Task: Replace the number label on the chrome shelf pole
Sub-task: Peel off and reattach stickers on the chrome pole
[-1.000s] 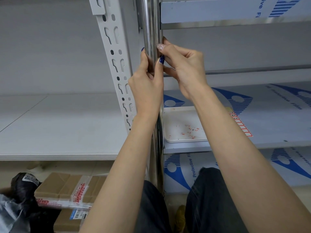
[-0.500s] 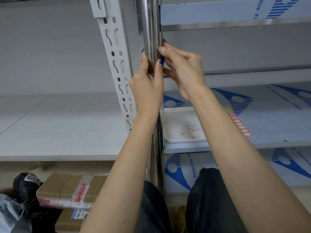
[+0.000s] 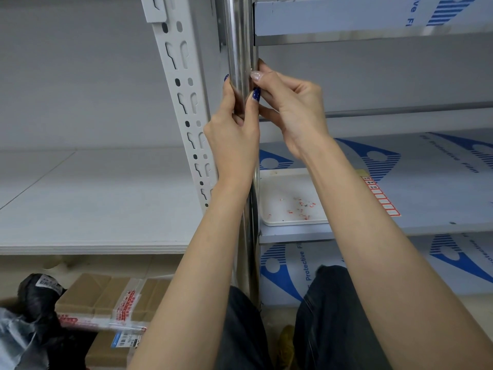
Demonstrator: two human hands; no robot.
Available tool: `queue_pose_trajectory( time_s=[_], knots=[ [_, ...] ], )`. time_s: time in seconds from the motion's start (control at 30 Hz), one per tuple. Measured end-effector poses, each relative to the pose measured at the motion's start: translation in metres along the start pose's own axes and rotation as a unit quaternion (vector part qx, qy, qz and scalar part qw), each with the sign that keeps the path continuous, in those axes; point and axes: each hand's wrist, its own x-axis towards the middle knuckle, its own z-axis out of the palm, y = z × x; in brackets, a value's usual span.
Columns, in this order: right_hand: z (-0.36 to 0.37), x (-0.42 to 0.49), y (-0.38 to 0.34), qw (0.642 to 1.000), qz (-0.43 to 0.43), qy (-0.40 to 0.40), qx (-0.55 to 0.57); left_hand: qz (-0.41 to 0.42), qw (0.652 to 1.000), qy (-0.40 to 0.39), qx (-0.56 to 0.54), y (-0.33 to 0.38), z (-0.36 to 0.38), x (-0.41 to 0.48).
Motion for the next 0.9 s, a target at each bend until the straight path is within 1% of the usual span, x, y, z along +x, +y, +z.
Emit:
queue_pose_trajectory(
  time_s=[0.37,0.7,0.83,0.9],
  knots=[
    [0.001,-0.0016,0.0011,1.0,-0.01,0.003,-0.011,-0.004,1.0,-0.004,0.0,0.0021,-0.0009,-0.0012],
    [-0.0002,-0.0044,-0.0011,1.0,-0.001,0.007,-0.009,-0.012,1.0,-0.001,0.008,0.0059,-0.0018,-0.0012],
    [-0.0014,-0.0071,-0.0051,1.0,0.013,-0.002,-0.008,-0.017,1.0,-0.013,0.007,0.0082,-0.0034,-0.0012],
    [-0.0031,-0.0086,-0.0058,1.0,0.019,-0.008,-0.014,-0.026,0.999,-0.032,0.017,0.0091,-0.0057,-0.0007]
  ],
)
